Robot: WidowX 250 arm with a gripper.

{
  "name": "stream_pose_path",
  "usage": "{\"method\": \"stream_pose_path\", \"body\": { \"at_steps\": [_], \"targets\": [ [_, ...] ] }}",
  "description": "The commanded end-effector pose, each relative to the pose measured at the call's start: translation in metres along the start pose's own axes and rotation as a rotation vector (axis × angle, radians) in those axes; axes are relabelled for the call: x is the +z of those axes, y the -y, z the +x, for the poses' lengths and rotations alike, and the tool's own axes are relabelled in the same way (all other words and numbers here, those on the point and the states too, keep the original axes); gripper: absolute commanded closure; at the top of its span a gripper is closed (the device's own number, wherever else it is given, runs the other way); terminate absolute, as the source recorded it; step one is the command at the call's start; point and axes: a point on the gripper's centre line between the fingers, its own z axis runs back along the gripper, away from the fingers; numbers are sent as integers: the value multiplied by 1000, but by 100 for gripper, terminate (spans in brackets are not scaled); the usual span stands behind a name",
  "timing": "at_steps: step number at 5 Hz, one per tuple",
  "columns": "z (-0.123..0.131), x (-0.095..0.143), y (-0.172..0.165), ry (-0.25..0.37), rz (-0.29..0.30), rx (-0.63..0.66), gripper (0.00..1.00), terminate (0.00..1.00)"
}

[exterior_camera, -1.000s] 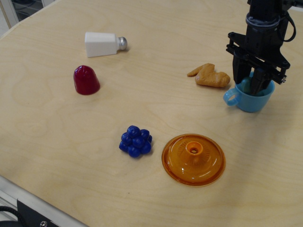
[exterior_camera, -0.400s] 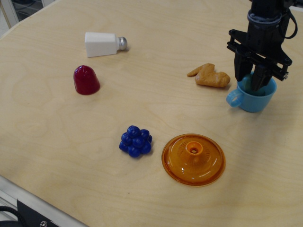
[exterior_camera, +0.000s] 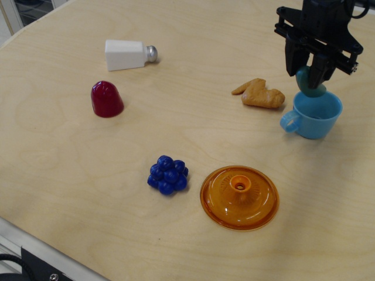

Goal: Take cucumber out of cup

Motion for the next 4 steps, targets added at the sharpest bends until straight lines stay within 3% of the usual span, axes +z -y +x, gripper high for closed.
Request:
{"method": "stream_pose_path", "body": {
  "at_steps": [1, 3, 4],
  "targets": [
    [-28, 59, -34, 150, 51, 196, 100, 0],
    [-57, 26, -100, 52, 104, 407, 100, 0],
    [-79, 11, -129, 39, 142, 521, 100, 0]
  ]
}}
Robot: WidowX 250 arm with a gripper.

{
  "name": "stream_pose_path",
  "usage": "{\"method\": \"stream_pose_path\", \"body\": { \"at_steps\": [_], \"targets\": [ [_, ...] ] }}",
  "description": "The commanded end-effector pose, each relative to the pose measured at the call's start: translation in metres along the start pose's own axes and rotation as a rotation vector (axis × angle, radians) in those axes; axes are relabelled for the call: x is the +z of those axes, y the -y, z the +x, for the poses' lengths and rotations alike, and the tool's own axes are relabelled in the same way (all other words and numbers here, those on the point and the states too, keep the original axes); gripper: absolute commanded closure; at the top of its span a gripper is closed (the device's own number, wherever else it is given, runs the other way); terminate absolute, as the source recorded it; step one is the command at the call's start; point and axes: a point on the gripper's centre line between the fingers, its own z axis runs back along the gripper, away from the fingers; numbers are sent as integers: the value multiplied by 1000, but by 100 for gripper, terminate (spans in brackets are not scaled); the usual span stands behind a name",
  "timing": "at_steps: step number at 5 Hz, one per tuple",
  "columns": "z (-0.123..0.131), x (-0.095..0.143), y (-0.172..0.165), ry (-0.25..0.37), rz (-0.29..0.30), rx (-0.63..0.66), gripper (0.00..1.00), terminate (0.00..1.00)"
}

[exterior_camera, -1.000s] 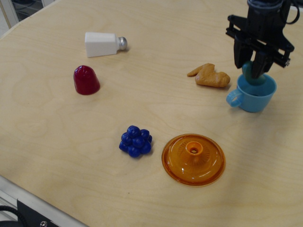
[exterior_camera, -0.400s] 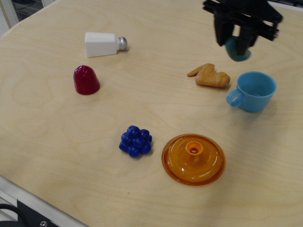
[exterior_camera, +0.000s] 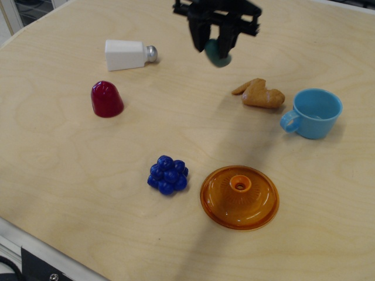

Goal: Take cucumber out of cup

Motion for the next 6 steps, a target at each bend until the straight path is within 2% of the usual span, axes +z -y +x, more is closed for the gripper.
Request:
{"method": "stream_pose_path", "body": {
  "at_steps": [1, 2, 3, 5, 6],
  "targets": [
    [-29, -21, -53, -22, 59, 150, 100, 0],
    [-42, -40, -59, -71, 65, 142, 100, 0],
    [-51, -58, -73, -107, 61, 199, 100, 0],
    [-44, -65, -73, -96, 27, 190, 100, 0],
    [-41, -57, -71, -63, 9, 190, 0, 0]
  ]
}}
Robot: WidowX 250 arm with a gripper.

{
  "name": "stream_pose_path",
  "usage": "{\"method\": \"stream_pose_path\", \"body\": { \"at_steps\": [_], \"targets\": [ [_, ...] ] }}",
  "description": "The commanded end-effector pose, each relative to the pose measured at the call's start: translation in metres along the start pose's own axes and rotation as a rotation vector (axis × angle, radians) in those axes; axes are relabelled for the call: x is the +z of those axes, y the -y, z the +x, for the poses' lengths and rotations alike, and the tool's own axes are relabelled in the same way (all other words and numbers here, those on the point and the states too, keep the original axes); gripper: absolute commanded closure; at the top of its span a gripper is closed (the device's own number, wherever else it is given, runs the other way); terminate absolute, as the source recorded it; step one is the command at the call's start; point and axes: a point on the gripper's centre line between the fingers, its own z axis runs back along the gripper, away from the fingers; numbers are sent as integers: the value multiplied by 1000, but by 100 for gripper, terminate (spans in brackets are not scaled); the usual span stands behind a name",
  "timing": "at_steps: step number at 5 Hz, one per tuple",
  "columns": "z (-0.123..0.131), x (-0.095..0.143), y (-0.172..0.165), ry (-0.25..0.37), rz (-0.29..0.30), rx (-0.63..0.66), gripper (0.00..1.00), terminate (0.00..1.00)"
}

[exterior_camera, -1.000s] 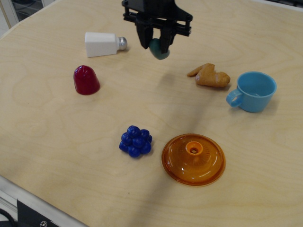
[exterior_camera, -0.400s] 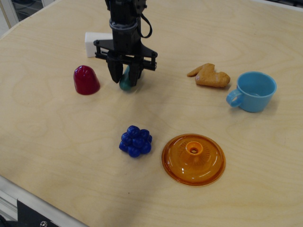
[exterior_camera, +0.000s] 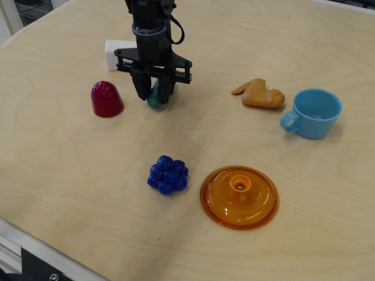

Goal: Take cucumber out of cup

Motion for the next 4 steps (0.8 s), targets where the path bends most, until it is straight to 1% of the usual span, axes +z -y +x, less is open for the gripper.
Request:
{"method": "stream_pose_path", "body": {
  "at_steps": [1, 2, 3, 4],
  "targets": [
    [-10, 34, 5, 80, -38, 10, 0, 0],
    [-9, 50, 6, 97, -42, 42, 0, 0],
    [-6, 63, 11, 119, -61, 47, 0, 0],
    [-6, 63, 11, 119, -61, 47, 0, 0]
  ]
}}
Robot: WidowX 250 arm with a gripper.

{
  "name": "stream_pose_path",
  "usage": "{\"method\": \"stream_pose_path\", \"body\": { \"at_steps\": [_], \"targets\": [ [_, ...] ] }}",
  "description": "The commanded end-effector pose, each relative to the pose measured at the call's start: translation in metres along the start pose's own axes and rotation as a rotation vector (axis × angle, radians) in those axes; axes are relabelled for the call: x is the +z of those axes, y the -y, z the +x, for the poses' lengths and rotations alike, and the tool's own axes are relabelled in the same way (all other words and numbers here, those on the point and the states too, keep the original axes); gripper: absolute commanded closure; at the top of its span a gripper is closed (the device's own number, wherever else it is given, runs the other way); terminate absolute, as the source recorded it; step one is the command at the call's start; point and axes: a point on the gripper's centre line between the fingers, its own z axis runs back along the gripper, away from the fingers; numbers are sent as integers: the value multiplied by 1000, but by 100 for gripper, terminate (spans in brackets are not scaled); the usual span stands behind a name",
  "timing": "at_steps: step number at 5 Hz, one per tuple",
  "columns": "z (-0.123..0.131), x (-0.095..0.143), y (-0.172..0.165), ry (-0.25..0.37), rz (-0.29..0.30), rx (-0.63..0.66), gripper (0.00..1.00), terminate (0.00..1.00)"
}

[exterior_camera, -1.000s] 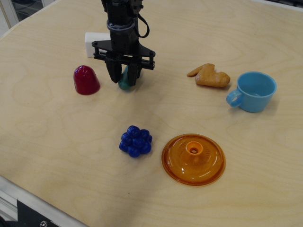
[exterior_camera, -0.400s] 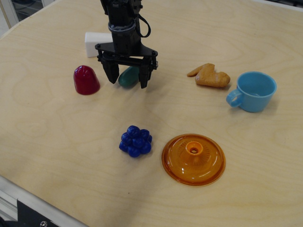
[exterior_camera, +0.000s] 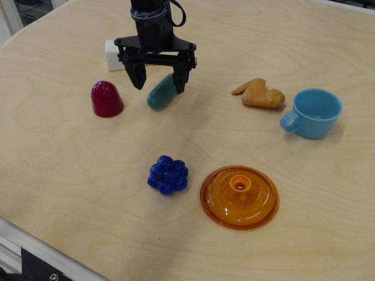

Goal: Take cucumber out of cup

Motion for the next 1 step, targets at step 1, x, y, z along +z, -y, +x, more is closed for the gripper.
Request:
{"method": "stream_pose_path", "body": {
  "at_steps": [1],
  "targets": [
    [-4, 36, 4, 99, -4, -5, 0, 100]
  ]
}}
